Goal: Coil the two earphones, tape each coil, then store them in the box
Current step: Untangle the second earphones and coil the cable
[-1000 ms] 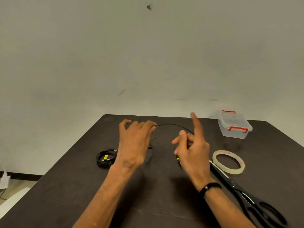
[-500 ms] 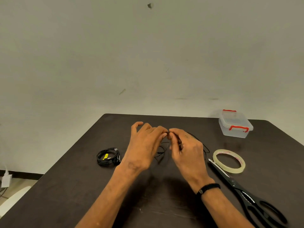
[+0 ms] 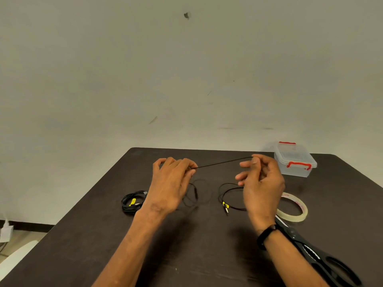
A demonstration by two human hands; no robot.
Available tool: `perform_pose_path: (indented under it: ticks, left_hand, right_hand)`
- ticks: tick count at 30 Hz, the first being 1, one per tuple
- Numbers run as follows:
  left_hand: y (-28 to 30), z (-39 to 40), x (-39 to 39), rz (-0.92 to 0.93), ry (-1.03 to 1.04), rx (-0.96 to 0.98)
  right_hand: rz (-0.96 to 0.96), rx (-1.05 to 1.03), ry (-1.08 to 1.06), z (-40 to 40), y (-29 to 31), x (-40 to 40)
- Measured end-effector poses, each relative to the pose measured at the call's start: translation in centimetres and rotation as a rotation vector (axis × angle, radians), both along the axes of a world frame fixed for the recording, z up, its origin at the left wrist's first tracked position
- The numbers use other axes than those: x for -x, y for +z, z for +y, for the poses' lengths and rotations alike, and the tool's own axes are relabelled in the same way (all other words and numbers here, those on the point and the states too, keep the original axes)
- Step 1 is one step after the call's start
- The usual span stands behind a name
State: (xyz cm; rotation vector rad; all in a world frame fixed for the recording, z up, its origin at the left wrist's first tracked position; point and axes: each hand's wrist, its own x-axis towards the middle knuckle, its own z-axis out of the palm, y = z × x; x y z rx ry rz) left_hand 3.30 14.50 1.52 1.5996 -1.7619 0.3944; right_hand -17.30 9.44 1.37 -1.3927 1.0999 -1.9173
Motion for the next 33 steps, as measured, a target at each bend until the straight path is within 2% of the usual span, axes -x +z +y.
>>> perform_pose_path:
  ticks: [3, 5, 7, 11, 14, 20, 24, 27, 31, 33]
  left_hand:
    - [0.0, -0.2, 0.0, 0.128, -0.071, -0.001]
    - [0.1, -0.2, 0.4, 0.174, -0.108, -0.012]
    - [0.2, -0.1, 0.8, 0.192, -0.122, -0.032]
    - [0.2, 0.0, 1.1, 0.225, -0.151, -0.026]
    - [0.2, 0.2, 1.3, 0.242, -0.198, -0.035]
    - [0.6, 0.5, 1.9, 0.336, -0.295, -0.029]
    - [0.2, 0.4, 1.7, 0.411, -0.216, 0.003]
    - [0.4, 0.5, 1.5, 0.583, -0.157, 0.046]
    - [1.0, 0.5, 0.7, 0.915, -0.036, 0.129]
    - [0.8, 0.4, 0.0, 0.946, 0.111, 0.153]
  right_hand:
    - [-0.165, -0.112, 0.008, -0.6, -0.1, 0.4]
    - [-0.171, -0.151, 0.007, -0.7, -0.5, 0.4]
    - [-0.021, -0.106, 0.014, -0.2, -0.9, 0.2]
    - [0.478, 0.088, 0.18, 1.6, -1.2, -1.3]
    - [0.619, 0.154, 0.208, 1.8, -1.7, -2.1]
    - [0.667, 0.115, 0.167, 1.1, -2.0, -1.5]
    - [0.633, 0.054, 0.139, 1.0, -2.1, -1.6]
    - [0.579, -0.005, 0.107, 0.4, -2.5, -1.4]
    - [0.506, -0.075, 0.091, -0.5, -2.9, -1.0]
    - [0.496, -0.084, 0.1, -0.5, -2.9, -1.0]
